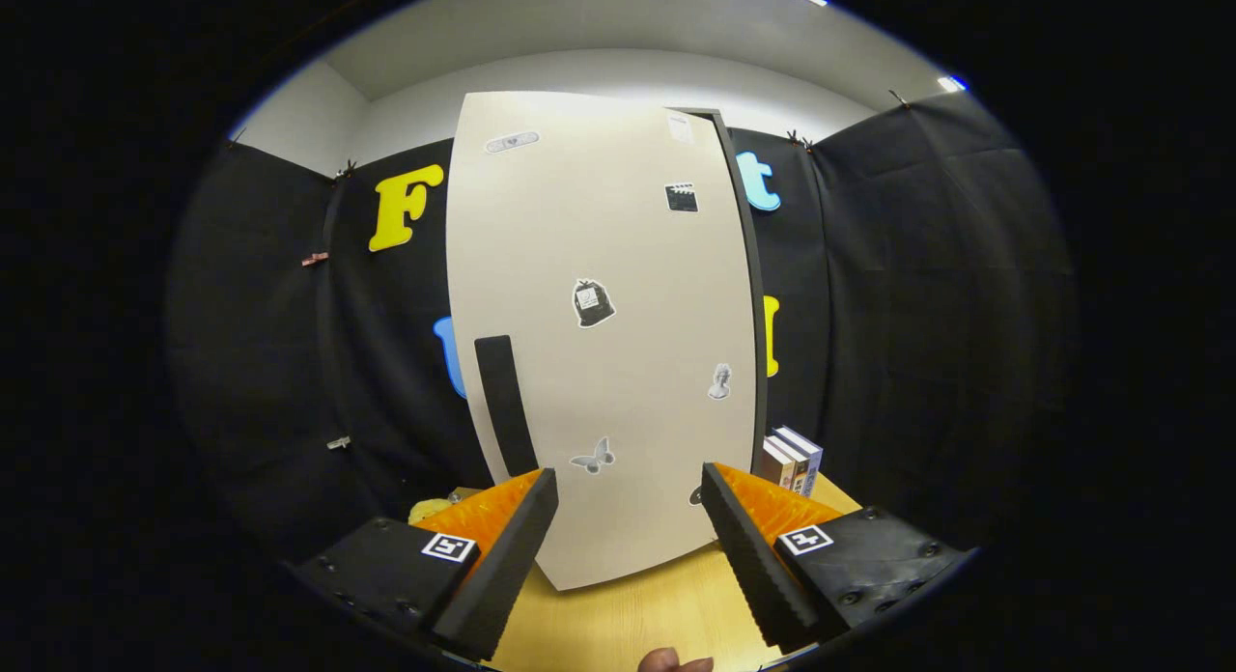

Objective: Open the shoe cabinet door, grab the shoes and put them into the shoe cabinet, then close the shoe cabinet door.

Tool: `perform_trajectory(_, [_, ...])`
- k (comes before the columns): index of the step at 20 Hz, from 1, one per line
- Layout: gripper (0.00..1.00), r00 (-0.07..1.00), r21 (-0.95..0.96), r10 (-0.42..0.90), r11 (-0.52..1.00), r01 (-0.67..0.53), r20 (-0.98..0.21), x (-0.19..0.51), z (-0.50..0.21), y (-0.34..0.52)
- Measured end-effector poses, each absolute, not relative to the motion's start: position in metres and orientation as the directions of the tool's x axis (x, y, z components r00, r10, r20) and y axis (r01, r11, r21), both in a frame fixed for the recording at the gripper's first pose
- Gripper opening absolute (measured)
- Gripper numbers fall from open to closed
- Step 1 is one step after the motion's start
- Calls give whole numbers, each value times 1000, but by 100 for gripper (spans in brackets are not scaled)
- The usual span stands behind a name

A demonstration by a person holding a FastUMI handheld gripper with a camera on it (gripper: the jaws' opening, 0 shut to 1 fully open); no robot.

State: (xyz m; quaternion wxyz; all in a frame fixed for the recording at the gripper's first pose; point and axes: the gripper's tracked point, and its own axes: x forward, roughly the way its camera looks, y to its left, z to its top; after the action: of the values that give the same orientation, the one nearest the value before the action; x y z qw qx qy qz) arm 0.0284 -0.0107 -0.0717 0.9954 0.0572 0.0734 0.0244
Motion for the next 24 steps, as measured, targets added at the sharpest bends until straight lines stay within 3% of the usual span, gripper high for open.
perform_trajectory(9, [98, 984, 110, 111, 989, -96, -140, 18, -70, 3])
perform_trajectory(24, [98, 993, 99, 73, 993, -64, -98, 14, -74, -7])
